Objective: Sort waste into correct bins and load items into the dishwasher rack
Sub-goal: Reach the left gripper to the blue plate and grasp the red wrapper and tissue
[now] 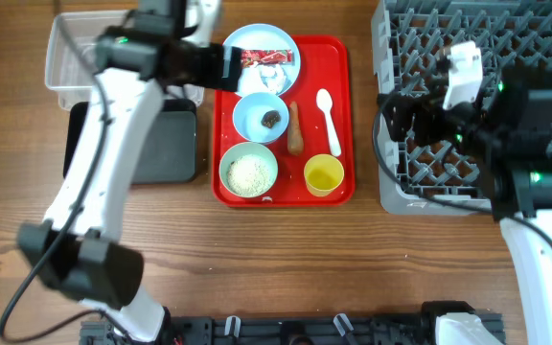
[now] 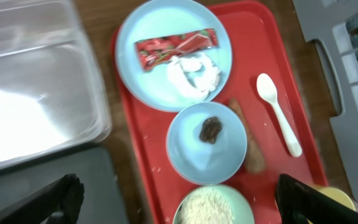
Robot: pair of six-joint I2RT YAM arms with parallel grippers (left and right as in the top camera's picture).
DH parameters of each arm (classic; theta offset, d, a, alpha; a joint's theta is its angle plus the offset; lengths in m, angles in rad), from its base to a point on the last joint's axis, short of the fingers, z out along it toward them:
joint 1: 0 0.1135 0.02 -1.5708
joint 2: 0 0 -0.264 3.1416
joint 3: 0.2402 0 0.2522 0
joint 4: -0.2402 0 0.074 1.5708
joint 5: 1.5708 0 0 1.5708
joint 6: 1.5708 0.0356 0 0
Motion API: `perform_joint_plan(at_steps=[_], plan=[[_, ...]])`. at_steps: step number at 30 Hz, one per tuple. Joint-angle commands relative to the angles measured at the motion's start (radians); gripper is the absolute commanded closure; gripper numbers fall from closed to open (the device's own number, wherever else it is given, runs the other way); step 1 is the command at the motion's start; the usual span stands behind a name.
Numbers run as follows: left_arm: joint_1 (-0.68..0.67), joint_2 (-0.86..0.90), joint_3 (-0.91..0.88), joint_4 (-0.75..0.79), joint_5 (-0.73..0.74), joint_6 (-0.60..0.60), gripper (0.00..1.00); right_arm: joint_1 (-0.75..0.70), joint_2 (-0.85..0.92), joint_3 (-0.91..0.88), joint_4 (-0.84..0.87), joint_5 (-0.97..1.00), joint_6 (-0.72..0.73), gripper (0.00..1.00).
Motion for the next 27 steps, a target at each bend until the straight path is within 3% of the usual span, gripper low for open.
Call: perform_joint_plan(at_steps=[1, 5, 16, 27], plan=[[-0.067, 0.108, 0.024, 0.058, -0.044, 0.053, 0.0, 0.002, 0.052, 0.044, -0.013, -0.025, 0.012, 0.0], [-0.104, 0.169, 0.024, 0.129, -0.045, 0.055, 0.0, 0.002, 0.066, 0.044, -0.026, -0.024, 0.081, 0.0], [-0.121, 0.206, 0.024, 0.377, 0.034, 0.048, 0.0, 0.002, 0.072, 0.044, -0.026, -0.013, 0.079, 0.0], [-0.114, 0.464, 0.024, 0.652, 0.032, 0.052, 0.0, 0.002, 0.074, 0.043, -0.085, 0.035, 0.079, 0.0]])
